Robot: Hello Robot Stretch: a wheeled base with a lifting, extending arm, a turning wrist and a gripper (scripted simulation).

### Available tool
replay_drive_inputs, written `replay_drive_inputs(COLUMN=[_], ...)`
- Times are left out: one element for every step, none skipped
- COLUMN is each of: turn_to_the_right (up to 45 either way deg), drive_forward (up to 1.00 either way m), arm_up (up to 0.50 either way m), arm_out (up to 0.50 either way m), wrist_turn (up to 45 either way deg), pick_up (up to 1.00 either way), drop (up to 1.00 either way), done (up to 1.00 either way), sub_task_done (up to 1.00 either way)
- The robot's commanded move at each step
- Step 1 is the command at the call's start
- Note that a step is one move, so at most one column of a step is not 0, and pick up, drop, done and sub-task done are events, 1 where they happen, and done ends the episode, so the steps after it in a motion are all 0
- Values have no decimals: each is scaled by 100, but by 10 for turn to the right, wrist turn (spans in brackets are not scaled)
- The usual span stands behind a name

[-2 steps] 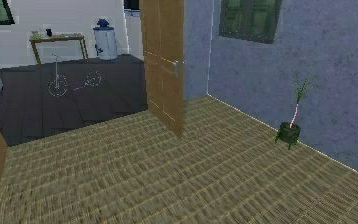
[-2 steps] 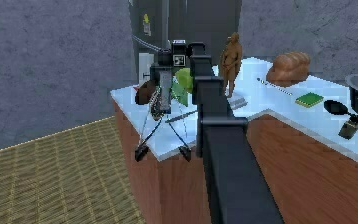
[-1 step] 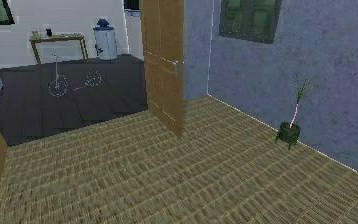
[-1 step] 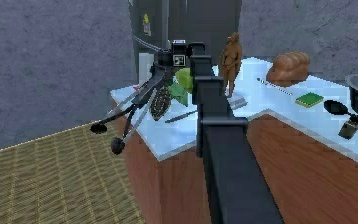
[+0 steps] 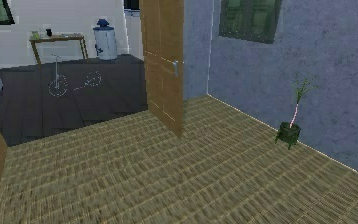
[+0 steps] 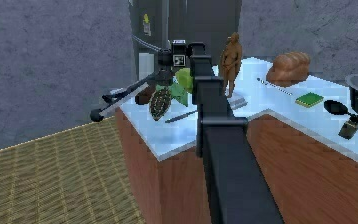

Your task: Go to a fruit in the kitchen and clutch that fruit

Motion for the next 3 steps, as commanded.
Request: replay_drive_inputs(turn_to_the_right=[0, 0, 0], drive_forward=[0, 0, 0], arm_up=[0, 0, -14], arm_out=[0, 0, 0], wrist_turn=[450, 240, 0], pick_up=[0, 0, 0], drop=[0, 0, 0], done=[0, 0, 0], sub_task_done=[0, 0, 0])
